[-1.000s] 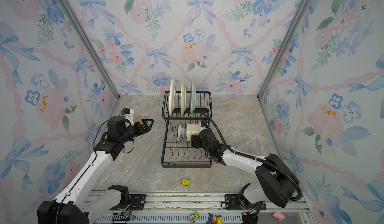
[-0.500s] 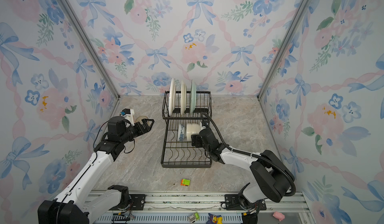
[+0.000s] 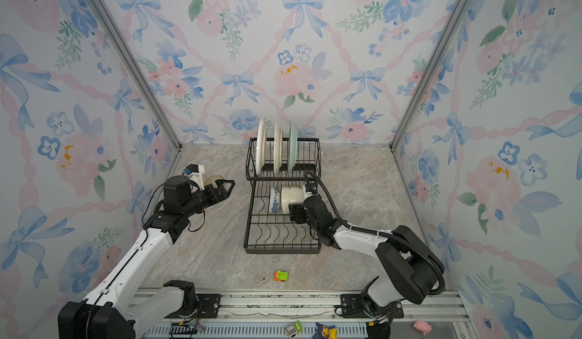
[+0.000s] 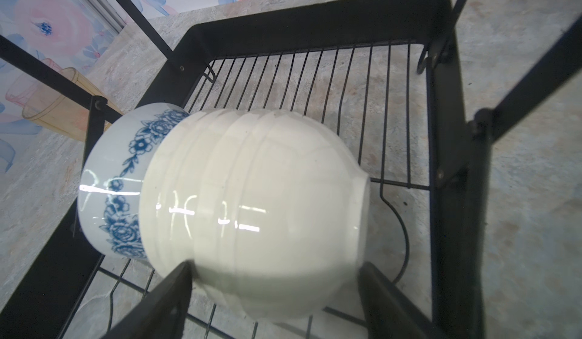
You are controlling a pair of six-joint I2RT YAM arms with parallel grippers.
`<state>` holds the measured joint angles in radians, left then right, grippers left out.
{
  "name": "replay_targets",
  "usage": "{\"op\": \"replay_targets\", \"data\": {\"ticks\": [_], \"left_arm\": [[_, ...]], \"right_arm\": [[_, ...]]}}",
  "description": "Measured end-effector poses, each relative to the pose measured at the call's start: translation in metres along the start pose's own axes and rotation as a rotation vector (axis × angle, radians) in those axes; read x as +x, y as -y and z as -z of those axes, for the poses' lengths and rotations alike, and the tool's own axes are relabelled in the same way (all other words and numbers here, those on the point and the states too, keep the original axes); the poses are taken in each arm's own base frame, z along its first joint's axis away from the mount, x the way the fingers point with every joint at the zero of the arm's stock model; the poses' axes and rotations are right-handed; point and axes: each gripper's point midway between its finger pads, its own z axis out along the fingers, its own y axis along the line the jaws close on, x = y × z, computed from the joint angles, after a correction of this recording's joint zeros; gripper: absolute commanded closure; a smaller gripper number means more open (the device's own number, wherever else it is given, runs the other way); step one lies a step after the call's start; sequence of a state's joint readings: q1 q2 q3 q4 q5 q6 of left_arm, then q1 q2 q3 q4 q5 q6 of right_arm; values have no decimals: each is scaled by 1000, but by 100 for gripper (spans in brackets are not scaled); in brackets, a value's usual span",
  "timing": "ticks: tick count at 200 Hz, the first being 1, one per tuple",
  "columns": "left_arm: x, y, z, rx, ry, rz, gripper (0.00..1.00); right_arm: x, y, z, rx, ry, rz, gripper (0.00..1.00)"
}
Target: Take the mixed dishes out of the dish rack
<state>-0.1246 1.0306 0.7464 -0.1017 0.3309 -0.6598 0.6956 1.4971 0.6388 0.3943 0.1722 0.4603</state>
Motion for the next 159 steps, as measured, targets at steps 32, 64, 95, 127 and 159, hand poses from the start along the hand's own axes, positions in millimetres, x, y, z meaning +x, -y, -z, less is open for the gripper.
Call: {"op": "replay_targets", "data": {"ticks": [32,64,95,127,159], "left_arm": [[11,-8,-3,-13,-25,14,2],[12,-8,-3,-10,-27,17,2],[12,-7,-3,-8,-28,23,2],[12,-7,-2,-6,-29,28,2],[11,-5,-1,-1,-24,27,2]], "right_arm": [[0,0,-2,-8,7,2,14],[0,0,-3,-15,11,6,12],[0,2,-3,-18,16,9,11],[1,1,-4,-34,16,6,12],[0,2,-6,-42,25,7,15]]}}
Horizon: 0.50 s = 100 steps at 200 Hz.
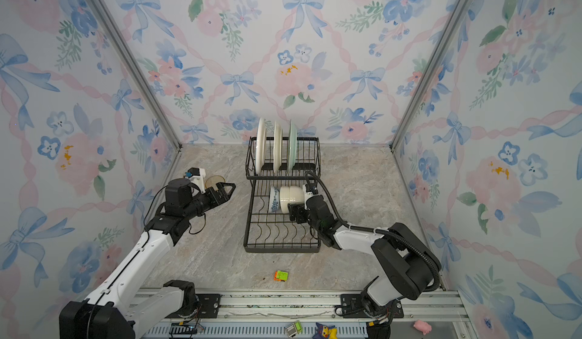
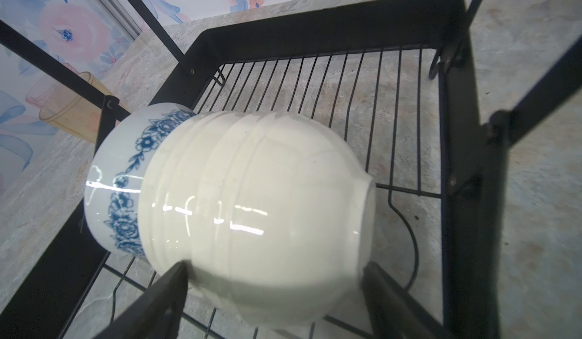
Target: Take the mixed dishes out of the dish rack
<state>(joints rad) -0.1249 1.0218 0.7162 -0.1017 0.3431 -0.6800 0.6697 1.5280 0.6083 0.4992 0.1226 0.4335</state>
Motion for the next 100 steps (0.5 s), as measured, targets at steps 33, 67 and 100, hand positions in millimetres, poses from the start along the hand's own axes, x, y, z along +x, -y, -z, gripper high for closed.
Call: {"op": "replay_targets", "data": {"ticks": [33,67,100], "left_arm": [[-1,2,2,8,5,2,2],[-1,4,3,13,5,1,2],[0,5,3,16,2,-1,2]], "right_arm": [[-2,1,-3,0,14,1,19],[-3,3,-3,-1,28,3,22],[-5,3,-2,2,46,19,25]]}}
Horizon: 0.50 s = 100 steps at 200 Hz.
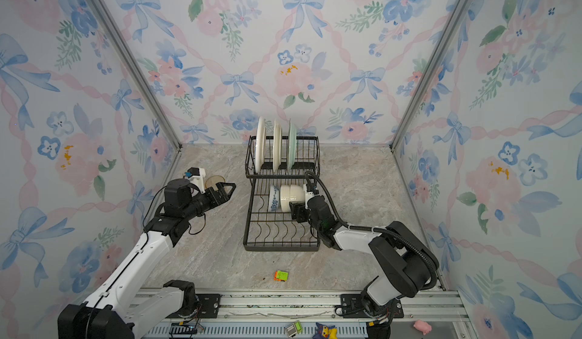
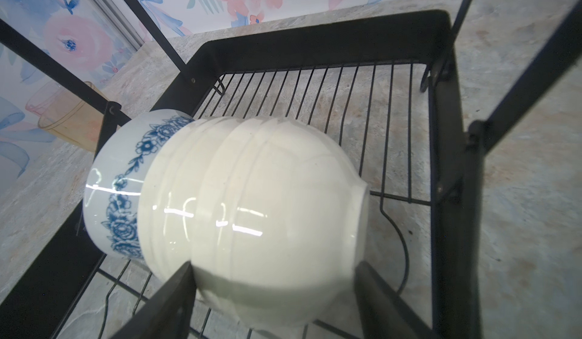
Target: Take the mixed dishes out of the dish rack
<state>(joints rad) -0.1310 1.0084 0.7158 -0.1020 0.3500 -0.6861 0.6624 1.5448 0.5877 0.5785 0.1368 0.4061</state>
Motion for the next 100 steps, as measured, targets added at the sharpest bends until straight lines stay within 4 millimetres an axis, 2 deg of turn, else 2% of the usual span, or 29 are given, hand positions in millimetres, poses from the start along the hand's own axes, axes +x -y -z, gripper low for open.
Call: {"op": "replay_targets", "data": {"ticks": [100], "left_arm": [[1,1,4,6,9,3,2]], "right_arm": [[-2,2,4,-3,39,9,28]]}}
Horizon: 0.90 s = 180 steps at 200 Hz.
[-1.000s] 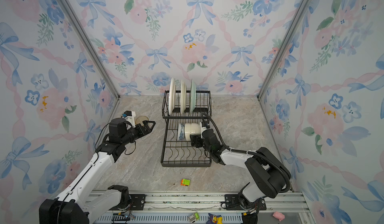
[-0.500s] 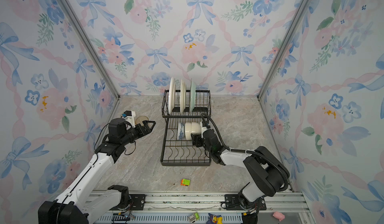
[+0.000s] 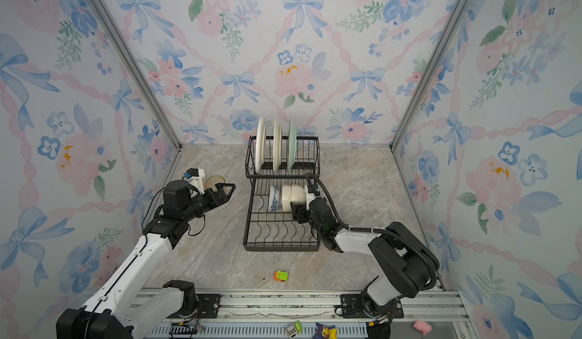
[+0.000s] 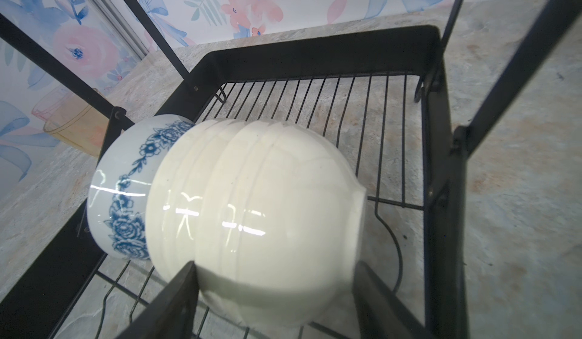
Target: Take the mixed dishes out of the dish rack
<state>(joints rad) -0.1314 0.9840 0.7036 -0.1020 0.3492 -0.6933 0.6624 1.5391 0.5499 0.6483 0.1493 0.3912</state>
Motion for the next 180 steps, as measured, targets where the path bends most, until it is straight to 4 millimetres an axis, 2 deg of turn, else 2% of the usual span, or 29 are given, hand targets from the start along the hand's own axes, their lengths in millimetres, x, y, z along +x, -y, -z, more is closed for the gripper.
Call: {"op": "replay_targets", "data": {"ticks": [180], "left_arm": [[3,-1,2,0,1,0,2]], "right_arm": [[0,4,7,52,-4,61,30]]}}
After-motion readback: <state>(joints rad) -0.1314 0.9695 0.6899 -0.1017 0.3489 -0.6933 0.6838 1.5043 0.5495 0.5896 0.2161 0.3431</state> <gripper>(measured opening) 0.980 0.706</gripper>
